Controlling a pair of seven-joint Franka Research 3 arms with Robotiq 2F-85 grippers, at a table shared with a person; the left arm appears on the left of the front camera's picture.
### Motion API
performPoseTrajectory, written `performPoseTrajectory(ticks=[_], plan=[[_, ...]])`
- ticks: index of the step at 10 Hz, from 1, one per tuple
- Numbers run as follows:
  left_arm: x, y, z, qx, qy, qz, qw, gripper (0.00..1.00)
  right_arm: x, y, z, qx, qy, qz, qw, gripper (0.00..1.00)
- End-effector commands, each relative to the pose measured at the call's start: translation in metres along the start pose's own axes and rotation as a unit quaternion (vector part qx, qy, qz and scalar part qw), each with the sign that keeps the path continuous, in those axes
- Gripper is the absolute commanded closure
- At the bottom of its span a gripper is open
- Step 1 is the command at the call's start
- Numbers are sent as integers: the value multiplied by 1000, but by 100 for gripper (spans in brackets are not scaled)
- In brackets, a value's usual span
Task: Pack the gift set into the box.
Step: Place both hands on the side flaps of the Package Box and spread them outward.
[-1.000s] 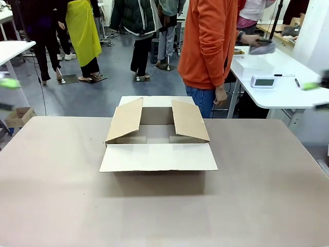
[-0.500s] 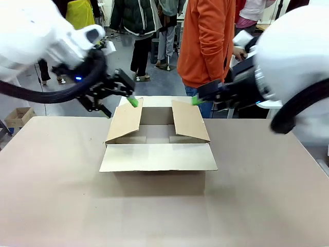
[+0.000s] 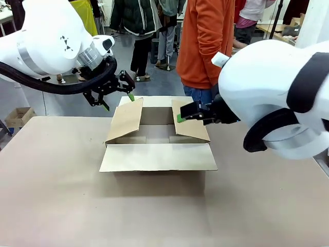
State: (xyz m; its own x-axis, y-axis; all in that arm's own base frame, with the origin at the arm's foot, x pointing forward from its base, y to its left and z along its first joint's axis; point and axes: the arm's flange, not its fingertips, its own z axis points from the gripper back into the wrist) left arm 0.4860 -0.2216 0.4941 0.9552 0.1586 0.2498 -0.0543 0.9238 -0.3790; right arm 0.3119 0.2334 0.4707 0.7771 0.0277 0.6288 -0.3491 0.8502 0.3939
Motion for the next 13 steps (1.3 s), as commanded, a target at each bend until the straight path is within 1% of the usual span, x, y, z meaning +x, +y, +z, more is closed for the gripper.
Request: performPoseTrajectory(ticks=[1, 4, 5, 6, 7, 8, 9, 10, 12, 13], plan=[[-17, -14, 7, -3, 14, -26, 1000, 0, -2, 13, 5, 9, -27, -6, 1000, 0], [-17, -14, 7, -3, 14, -26, 1000, 0, -2, 13, 5, 9, -27, -6, 1000, 0], [-16, -21, 2, -7, 13, -22, 1000, 0, -2, 13, 5, 9, -27, -6, 1000, 0], [-12, -37, -9, 15, 24, -57, 998, 0, -2, 13, 5, 9, -27, -6, 1000, 0], [-3, -54, -19, 27, 14, -72, 997, 0, -2, 13, 5, 9, -27, -6, 1000, 0], [4, -69, -27, 34, 21, -81, 996, 0, -2, 13, 5, 9, -27, -6, 1000, 0], [13, -84, -36, 43, 14, -88, 995, 0, -2, 13, 5, 9, -27, -6, 1000, 0], [21, -99, -50, 60, 16, -99, 993, 0, -2, 13, 5, 9, -27, -6, 1000, 0], [43, -122, -82, 126, 29, -78, 989, 0, -2, 13, 5, 9, -27, -6, 1000, 0], [48, -128, -91, 168, 43, -53, 983, 0, -2, 13, 5, 9, -27, -6, 1000, 0]])
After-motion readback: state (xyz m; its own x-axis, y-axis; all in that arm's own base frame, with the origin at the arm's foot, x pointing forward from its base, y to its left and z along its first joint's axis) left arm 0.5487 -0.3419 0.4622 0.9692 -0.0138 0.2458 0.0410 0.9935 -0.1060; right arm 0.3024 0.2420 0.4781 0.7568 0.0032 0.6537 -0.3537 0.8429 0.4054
